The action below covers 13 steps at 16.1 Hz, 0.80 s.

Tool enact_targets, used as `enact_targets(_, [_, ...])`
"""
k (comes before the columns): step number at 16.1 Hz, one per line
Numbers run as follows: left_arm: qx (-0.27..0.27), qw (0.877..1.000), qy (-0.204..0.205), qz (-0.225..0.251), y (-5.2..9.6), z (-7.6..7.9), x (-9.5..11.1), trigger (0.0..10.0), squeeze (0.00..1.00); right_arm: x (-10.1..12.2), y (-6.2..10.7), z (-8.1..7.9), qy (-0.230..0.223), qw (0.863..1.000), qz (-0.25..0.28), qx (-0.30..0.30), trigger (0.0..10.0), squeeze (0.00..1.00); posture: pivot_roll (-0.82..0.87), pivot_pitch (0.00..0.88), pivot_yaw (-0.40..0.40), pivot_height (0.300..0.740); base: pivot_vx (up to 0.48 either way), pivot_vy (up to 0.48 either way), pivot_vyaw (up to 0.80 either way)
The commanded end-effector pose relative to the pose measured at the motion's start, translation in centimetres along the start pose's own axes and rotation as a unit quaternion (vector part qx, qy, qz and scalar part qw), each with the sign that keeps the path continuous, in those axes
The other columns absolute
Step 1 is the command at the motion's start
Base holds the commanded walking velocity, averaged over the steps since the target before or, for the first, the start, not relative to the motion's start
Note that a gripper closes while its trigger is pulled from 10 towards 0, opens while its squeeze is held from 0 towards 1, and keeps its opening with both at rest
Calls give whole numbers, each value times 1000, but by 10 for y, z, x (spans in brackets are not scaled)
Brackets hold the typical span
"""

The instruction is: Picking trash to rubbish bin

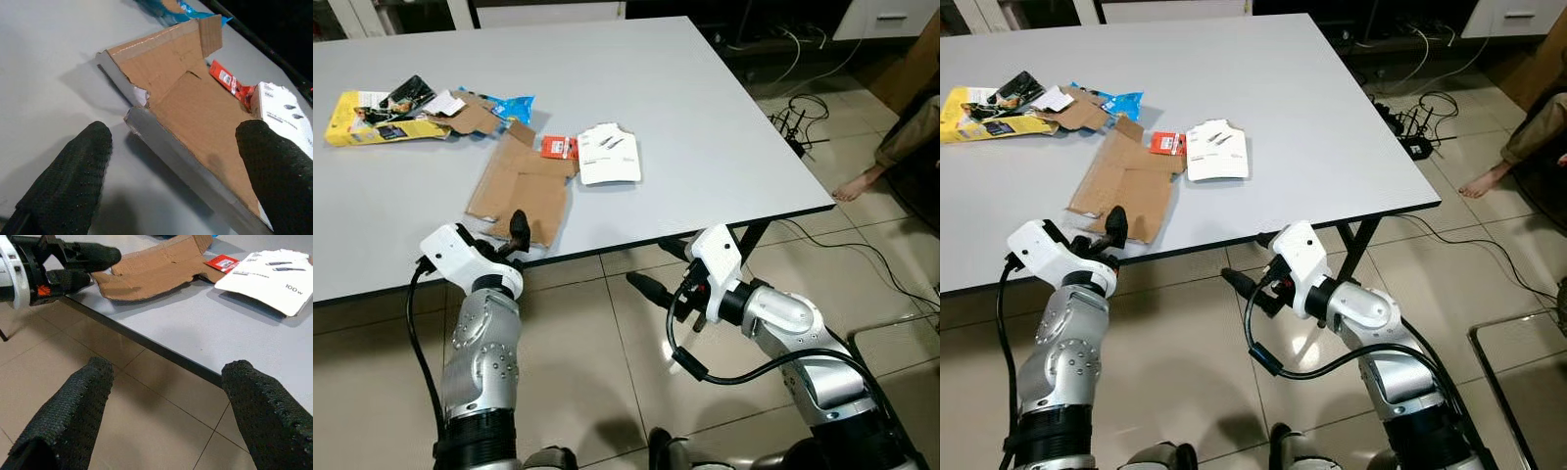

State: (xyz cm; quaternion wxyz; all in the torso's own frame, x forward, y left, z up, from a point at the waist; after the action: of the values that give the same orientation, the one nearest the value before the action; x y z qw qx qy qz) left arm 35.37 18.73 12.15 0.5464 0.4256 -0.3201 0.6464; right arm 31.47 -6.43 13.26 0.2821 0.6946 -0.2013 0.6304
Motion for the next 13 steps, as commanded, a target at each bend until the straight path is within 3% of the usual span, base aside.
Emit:
enact_targets(1, [-13, 1000, 14, -3, -2, 7, -5, 10000, 0, 3, 4, 1, 6, 1000, 0, -3, 10000, 0, -156, 177, -32, 740, 0, 0, 0])
enact_targets(4, [-16, 1000, 21, 0, -6, 6, -7, 10000, 0, 9, 2, 2, 12, 1000, 8, -6, 10000, 0, -165, 180, -39, 740, 0, 0, 0])
enact_targets(12, [-3, 994, 99, -39, -30, 3, -27, 10000, 0, 10, 7, 1, 16, 1000, 5, -5, 10000, 0, -189, 189, -50, 740, 0, 0, 0])
enact_targets(13, [-2, 994, 98, -40, -32, 1, -28, 0, 0, 9, 8, 1, 16, 1000, 4, -6, 10000, 0, -193, 190, -50, 740, 0, 0, 0])
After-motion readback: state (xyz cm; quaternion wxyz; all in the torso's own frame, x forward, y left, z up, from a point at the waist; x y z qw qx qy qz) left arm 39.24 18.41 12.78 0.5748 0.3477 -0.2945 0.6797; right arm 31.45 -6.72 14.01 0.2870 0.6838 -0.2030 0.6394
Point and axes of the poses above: a point about 5 cm out from each wrist's last joint towards the gripper, its own y axis pointing back from the gripper into the wrist, its own x axis along the axis of the wrist's last joint, z = x × y, the point moved 5 cm from there along -y, pointing out of the wrist towards the gripper, and after that the axes turned 8 degrees about -y, right-handed, at the moved point
